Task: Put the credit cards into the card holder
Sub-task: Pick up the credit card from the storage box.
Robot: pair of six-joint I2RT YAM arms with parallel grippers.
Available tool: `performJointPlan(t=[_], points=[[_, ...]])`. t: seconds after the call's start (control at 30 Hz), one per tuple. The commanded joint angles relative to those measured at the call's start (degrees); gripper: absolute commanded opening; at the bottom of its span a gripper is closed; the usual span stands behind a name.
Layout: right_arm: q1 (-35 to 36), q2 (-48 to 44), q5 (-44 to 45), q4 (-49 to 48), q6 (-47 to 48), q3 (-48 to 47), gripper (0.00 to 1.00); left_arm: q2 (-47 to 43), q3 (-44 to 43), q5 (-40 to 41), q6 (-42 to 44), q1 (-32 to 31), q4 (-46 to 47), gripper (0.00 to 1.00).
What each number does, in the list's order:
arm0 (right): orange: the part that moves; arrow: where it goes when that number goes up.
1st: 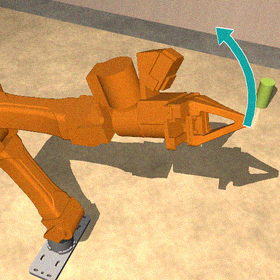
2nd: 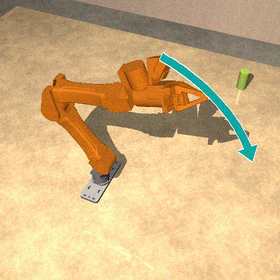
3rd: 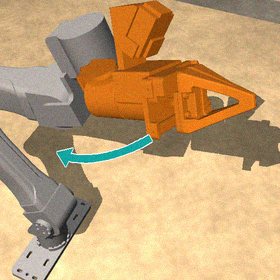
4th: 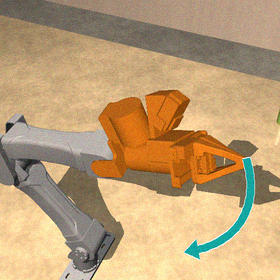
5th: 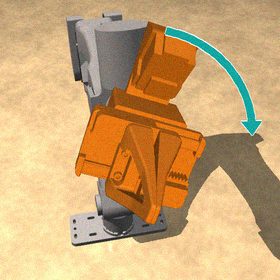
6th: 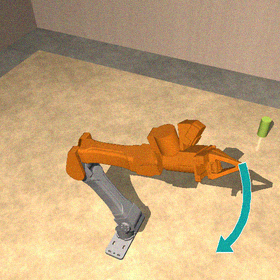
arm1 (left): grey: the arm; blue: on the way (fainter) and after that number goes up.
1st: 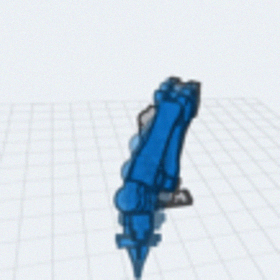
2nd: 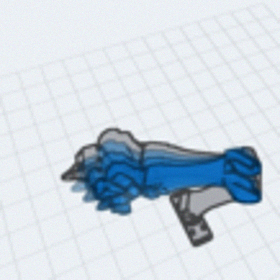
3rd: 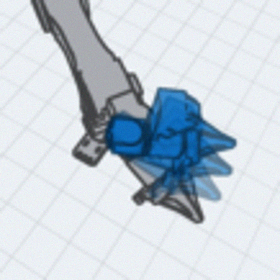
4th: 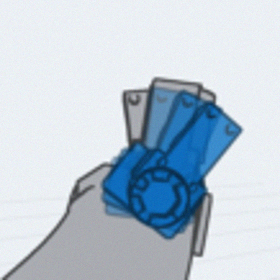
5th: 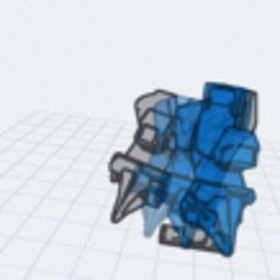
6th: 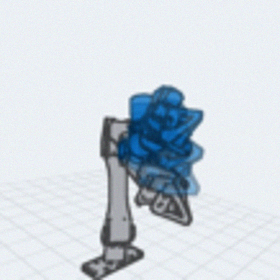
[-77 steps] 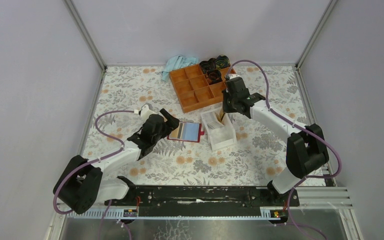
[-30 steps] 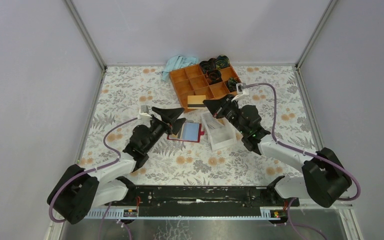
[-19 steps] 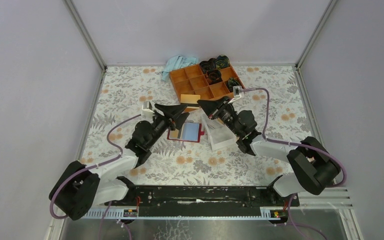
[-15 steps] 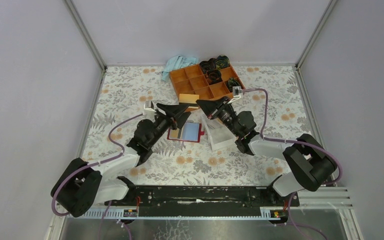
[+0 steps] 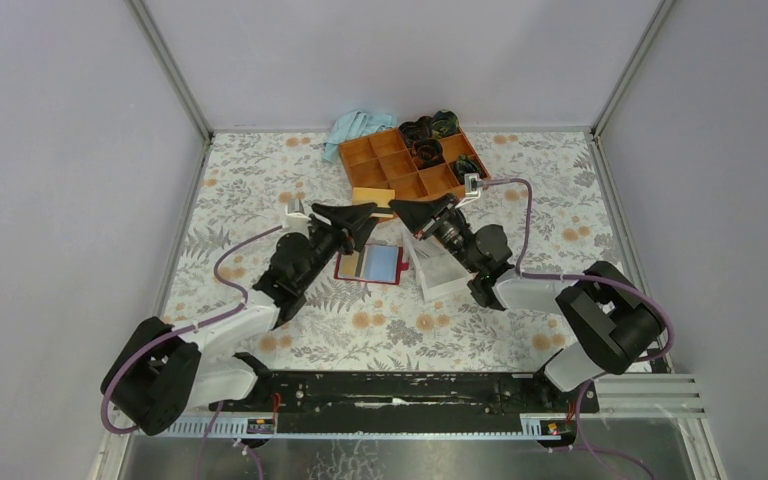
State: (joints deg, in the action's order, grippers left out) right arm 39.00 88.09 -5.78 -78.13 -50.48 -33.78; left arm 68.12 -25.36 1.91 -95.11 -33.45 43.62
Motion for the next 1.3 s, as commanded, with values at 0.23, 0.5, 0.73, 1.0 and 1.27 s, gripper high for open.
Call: performJointPlan(t=[0.23,0.5,0.73,1.0,1.27], points=[[0.8,1.8,-0.6,-8.5,-1.7,1.4,0.00,-0.2,-2.4,3.2,0.9,-1.0,2.0,0.40],[1.7,3.2,1.7,-11.4,-3.3,2.3,0.00,-0.3,-0.8,6.2,0.5,-2.6,5.7,0.25],[2.8,4.2,4.1,-13.7,-4.5,3.3,0.02,-1.1,0.8,8.5,1.5,-2.9,8.8,0.15],[2.9,3.4,4.5,-15.0,-3.3,5.7,0.40,-4.0,1.7,10.0,7.6,-2.9,6.9,0.12],[1.7,-5.4,6.1,-5.9,2.9,10.0,0.50,-9.4,0.0,8.8,19.3,-2.5,-5.3,0.05]])
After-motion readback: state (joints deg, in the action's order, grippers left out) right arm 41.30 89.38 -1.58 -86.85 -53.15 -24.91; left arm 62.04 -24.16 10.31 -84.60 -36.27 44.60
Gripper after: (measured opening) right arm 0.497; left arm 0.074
